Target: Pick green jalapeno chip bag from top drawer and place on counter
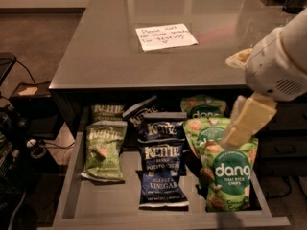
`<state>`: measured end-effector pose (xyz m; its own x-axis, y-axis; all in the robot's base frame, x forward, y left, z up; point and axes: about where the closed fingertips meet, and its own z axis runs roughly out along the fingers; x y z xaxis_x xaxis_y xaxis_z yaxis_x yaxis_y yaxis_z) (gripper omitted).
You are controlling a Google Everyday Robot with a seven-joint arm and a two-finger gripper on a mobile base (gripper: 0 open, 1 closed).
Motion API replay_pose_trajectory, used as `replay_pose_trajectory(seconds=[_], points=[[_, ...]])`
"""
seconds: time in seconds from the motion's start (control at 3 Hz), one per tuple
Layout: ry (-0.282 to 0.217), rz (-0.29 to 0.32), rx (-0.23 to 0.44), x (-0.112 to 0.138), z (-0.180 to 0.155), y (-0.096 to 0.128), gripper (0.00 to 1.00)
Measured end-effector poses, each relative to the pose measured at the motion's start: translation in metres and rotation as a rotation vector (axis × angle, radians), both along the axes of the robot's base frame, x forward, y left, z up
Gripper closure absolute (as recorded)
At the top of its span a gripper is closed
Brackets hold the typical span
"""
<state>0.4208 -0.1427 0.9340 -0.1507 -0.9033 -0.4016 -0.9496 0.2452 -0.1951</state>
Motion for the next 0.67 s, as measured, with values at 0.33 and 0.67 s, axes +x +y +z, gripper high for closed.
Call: replay_pose_trajectory(seconds=[0.33,0.67], points=[[-0.002,0.012,0.080,0.004,-0.026,0.040,0.00],[-0.006,0.020,0.133,0.012,-0.056,0.084,0.00]])
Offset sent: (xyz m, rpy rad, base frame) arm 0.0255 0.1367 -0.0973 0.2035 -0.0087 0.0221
